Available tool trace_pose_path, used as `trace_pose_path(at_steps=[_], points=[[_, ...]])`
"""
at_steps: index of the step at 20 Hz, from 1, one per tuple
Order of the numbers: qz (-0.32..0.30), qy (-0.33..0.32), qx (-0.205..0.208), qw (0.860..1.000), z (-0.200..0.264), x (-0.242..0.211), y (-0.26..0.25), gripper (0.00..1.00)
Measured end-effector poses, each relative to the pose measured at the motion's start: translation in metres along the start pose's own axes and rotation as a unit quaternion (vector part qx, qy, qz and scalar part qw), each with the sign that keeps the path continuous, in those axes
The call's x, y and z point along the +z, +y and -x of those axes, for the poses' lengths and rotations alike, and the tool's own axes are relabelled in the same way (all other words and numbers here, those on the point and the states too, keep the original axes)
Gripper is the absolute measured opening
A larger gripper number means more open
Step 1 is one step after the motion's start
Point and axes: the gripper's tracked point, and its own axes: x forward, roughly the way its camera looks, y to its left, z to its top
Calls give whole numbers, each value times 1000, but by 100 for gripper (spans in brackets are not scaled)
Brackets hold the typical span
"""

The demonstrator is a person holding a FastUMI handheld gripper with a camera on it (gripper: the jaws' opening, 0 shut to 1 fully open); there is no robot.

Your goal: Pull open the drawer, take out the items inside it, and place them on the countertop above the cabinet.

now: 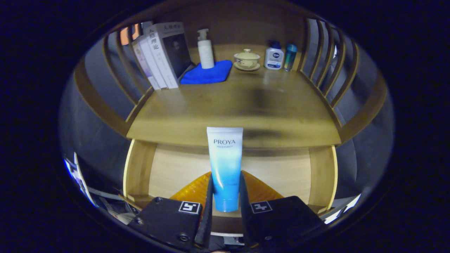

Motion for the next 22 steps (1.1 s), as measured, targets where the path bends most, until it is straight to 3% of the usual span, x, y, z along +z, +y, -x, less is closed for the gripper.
trace_pose_path(at_steps=[11, 18, 22], points=[[-60, 0, -31, 998, -55, 87, -26, 39], [-42, -6, -51, 998, -68, 98, -29, 39], [-29, -29, -61, 997, -67, 97, -27, 47]])
